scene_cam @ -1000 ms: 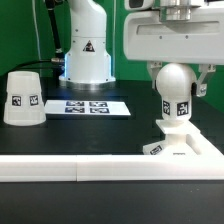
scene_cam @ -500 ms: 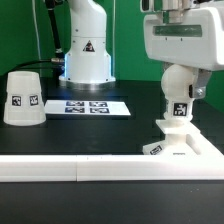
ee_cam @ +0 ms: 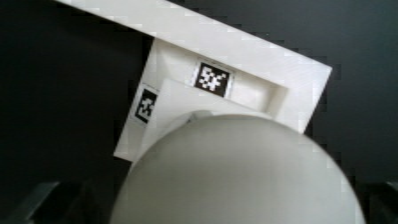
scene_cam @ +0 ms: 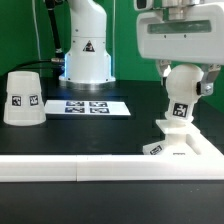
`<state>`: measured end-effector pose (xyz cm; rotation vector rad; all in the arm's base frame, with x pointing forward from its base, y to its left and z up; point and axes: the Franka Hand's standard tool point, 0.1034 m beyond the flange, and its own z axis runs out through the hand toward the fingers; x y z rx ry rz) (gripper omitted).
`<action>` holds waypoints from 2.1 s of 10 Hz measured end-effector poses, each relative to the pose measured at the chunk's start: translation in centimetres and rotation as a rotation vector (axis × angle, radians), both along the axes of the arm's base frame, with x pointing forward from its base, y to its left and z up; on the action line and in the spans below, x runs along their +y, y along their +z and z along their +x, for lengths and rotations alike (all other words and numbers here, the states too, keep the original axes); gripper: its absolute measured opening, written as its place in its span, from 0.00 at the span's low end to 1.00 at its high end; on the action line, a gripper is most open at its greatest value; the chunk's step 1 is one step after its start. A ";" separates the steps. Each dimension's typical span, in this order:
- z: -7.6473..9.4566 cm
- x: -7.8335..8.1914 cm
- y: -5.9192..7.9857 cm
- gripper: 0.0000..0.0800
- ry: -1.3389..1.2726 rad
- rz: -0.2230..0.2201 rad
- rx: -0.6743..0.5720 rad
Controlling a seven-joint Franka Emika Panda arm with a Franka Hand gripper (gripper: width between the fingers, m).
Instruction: Assemble lamp
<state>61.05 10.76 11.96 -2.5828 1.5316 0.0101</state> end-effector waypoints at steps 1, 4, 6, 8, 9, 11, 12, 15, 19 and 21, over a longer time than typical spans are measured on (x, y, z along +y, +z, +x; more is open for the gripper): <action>0.0 -0.2 0.0 0.87 0.100 -0.007 -0.015; 0.0 -0.3 0.0 0.87 0.291 -0.020 -0.038; 0.0 0.0 -0.1 0.87 0.535 -0.057 -0.068; 0.2 0.2 0.1 0.87 0.788 -0.095 -0.092; 0.3 0.5 0.2 0.87 0.925 -0.115 -0.102; 0.5 0.4 0.2 0.87 1.213 -0.138 -0.117; 0.5 0.1 0.0 0.87 1.306 -0.141 -0.117; 0.5 -0.2 -0.1 0.87 1.508 -0.154 -0.128; 0.3 -0.2 -0.2 0.87 1.942 -0.185 -0.132; 0.4 -0.3 -0.2 0.87 2.163 -0.176 -0.101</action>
Offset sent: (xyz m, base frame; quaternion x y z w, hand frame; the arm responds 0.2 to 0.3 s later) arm 0.0000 0.0000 0.0000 0.0000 0.0000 -0.1296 0.9916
